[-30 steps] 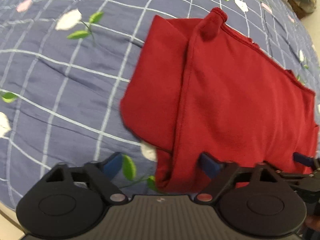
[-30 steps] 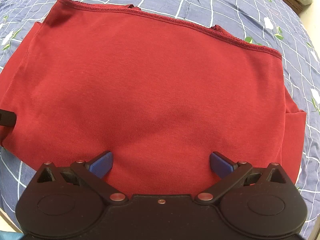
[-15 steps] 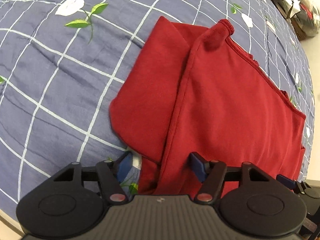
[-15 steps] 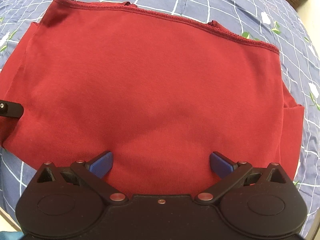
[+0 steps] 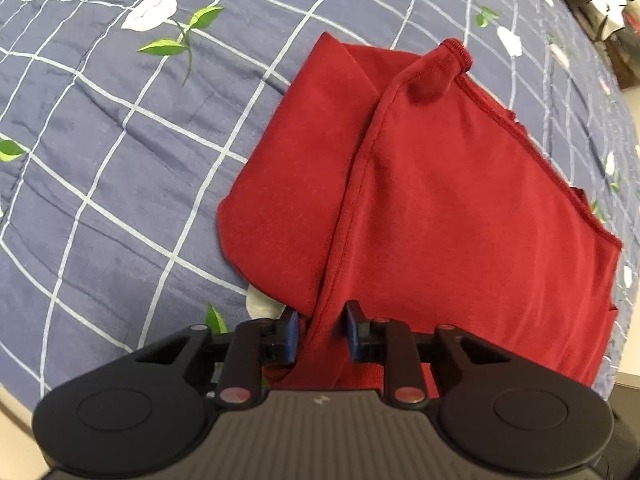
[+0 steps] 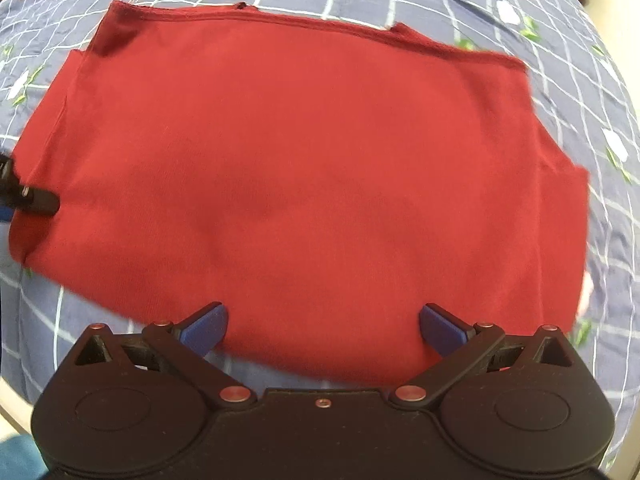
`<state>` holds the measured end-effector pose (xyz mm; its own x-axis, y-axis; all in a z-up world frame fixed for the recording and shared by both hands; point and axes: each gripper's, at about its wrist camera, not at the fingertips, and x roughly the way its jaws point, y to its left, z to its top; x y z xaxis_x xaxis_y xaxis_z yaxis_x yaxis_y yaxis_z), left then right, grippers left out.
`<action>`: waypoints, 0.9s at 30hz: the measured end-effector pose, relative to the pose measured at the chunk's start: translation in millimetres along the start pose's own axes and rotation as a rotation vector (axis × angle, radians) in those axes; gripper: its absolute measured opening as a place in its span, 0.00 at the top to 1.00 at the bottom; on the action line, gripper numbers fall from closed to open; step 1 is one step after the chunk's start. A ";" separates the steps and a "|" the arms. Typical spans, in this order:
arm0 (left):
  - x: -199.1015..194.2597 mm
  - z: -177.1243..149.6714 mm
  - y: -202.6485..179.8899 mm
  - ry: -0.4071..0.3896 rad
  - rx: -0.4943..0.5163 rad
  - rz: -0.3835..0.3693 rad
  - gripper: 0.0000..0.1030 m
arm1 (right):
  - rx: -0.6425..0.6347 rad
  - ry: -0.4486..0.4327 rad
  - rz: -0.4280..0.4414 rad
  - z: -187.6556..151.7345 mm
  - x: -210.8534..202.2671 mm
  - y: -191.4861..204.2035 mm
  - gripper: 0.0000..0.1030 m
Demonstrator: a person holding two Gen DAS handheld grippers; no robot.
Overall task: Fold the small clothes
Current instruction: 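Close the left tool on the shirt edge and lift it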
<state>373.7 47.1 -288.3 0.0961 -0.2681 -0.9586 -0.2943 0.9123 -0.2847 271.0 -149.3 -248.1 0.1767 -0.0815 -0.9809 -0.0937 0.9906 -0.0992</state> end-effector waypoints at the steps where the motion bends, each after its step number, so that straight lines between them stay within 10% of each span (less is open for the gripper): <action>1: 0.9 0.8 -0.1 0.006 -0.010 0.008 0.71 | 0.000 0.004 0.001 -7.5 -1.7 -3.3 0.00; 15: -10.5 -9.8 -21.4 -0.059 0.040 0.086 0.86 | 0.046 0.269 -0.109 -100.7 8.5 -107.5 0.01; 27: -58.9 -52.9 -163.2 -0.280 0.426 0.293 0.89 | 0.057 0.268 -0.116 -92.3 8.4 -192.2 0.01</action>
<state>365.7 -102.4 -185.8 0.3331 0.0528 -0.9414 0.0558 0.9956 0.0756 200.0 -350.5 -252.7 -0.0823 -0.2129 -0.9736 -0.0311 0.9770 -0.2110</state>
